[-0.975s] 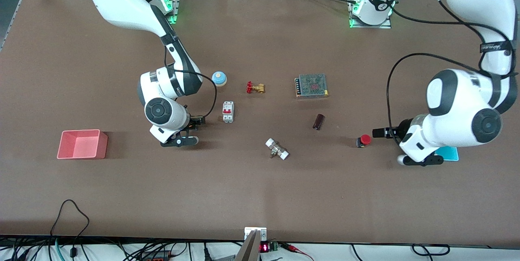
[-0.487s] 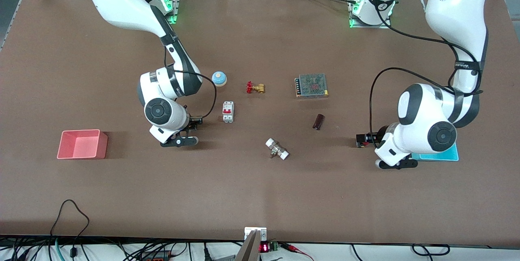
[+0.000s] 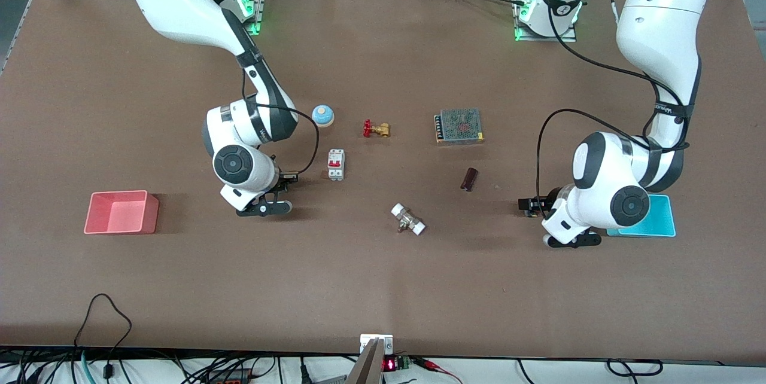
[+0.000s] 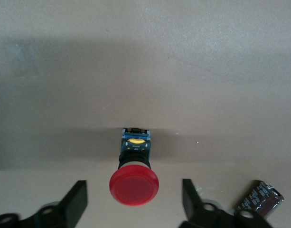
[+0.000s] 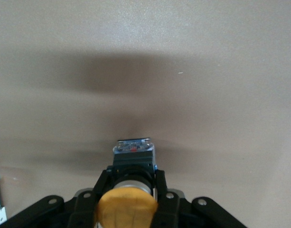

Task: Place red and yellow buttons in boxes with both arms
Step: 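Carry the yellow button to the pink box while the left gripper lifts red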

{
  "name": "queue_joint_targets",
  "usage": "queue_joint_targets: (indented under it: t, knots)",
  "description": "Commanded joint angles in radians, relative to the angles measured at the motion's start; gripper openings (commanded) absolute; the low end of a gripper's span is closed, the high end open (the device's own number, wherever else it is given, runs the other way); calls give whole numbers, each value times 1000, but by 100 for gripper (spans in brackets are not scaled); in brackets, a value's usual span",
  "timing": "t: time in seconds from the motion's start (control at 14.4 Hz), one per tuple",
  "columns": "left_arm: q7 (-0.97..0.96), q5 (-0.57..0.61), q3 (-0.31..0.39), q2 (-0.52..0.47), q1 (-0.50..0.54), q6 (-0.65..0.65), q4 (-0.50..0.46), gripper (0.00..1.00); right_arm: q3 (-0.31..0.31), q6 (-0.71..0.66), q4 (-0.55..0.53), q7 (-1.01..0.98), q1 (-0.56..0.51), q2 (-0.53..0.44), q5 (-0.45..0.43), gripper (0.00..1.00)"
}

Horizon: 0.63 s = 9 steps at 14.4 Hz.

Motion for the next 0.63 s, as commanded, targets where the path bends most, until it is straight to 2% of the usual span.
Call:
queue_joint_targets:
  t: [0.0, 0.21, 0.35, 0.56]
  knots:
    - [-11, 15, 5, -14, -7, 13, -10, 72, 3, -5, 20, -8, -8, 3, 10, 28]
    - [-11, 15, 5, -14, -7, 15, -6, 56, -4, -13, 26, -20, -24, -41, 9, 27]
    - [-11, 15, 5, -14, -9, 15, -5, 51, -11, -39, 28, -20, -49, -87, -1, 27]
    - [-10, 15, 5, -14, -7, 15, -2, 39, -69, -117, 58, -64, -110, -146, -5, 27]
